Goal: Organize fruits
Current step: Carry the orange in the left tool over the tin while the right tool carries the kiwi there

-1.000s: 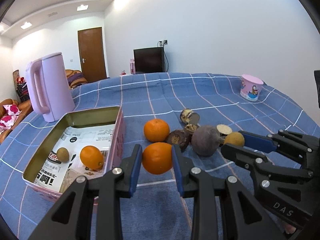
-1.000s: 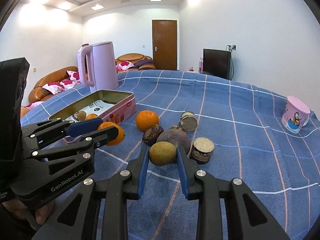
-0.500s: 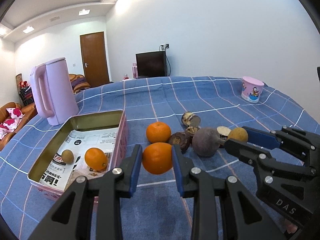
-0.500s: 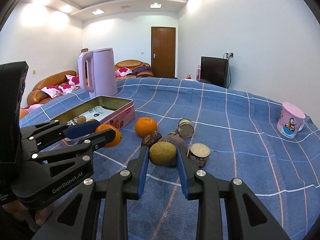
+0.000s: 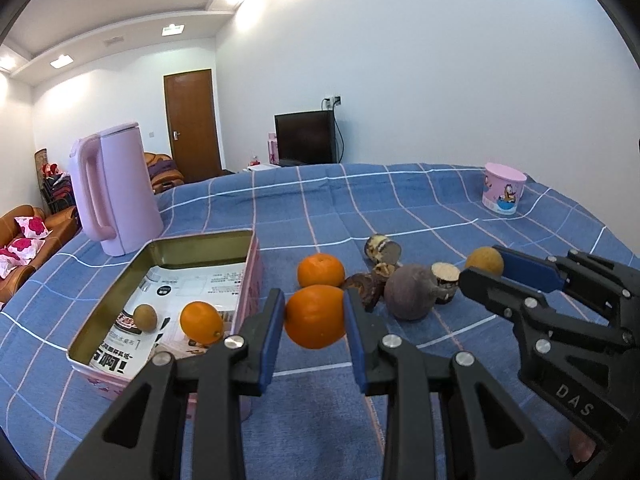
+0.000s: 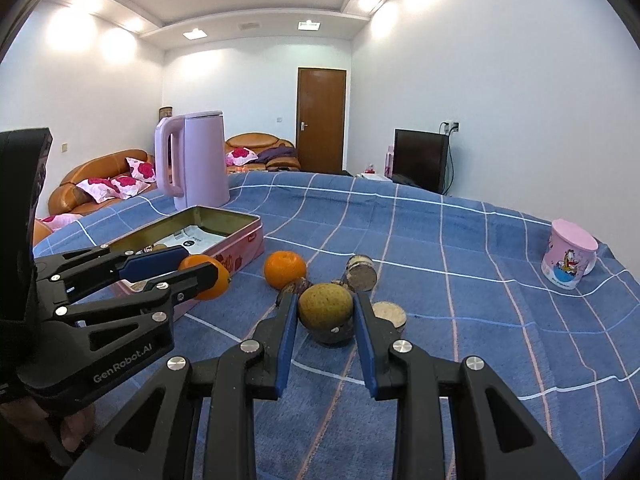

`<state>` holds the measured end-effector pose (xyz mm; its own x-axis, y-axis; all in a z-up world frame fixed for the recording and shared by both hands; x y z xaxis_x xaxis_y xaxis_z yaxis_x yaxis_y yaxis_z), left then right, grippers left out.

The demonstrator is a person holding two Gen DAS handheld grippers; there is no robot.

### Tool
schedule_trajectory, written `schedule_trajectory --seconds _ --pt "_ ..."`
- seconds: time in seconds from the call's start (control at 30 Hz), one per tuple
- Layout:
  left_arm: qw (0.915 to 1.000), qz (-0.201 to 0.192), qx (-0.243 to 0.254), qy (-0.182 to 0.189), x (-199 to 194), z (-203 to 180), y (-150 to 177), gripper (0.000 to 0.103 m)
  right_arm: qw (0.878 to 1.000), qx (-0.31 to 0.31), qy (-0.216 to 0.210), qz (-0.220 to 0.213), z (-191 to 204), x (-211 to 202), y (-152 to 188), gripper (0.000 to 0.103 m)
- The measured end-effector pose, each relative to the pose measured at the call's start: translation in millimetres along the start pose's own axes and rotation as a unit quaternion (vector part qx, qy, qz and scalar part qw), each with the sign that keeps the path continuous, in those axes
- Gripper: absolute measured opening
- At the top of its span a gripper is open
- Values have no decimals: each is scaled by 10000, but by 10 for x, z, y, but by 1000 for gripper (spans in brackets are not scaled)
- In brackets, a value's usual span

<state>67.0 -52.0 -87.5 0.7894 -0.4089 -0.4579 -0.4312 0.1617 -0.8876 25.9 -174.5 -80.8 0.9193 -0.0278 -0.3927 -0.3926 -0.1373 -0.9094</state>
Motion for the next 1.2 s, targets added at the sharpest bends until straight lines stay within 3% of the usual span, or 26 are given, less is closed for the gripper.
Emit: schedule_trajectory --seconds 0.73,1.2 --pt "9993 -301 46 -222 -191 64 -97 32 9992 -58 22 -406 43 -163 -187 30" --pt "9982 -326 -190 -465 -248 346 -113 32 9983 -308 -139 -472 252 -98 -400 30"
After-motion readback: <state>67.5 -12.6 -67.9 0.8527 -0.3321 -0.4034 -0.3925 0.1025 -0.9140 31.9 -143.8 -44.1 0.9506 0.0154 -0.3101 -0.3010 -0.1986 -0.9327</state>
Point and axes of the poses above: each gripper's, at about its wrist camera, not at the fingertips, and x roughly the way its jaws point, z to its left, y to its underside, the point moved 5 cm from there along x, roughly the way its jaws point, and after that the axes turned 11 degrees about y, right-handed, at the moved point
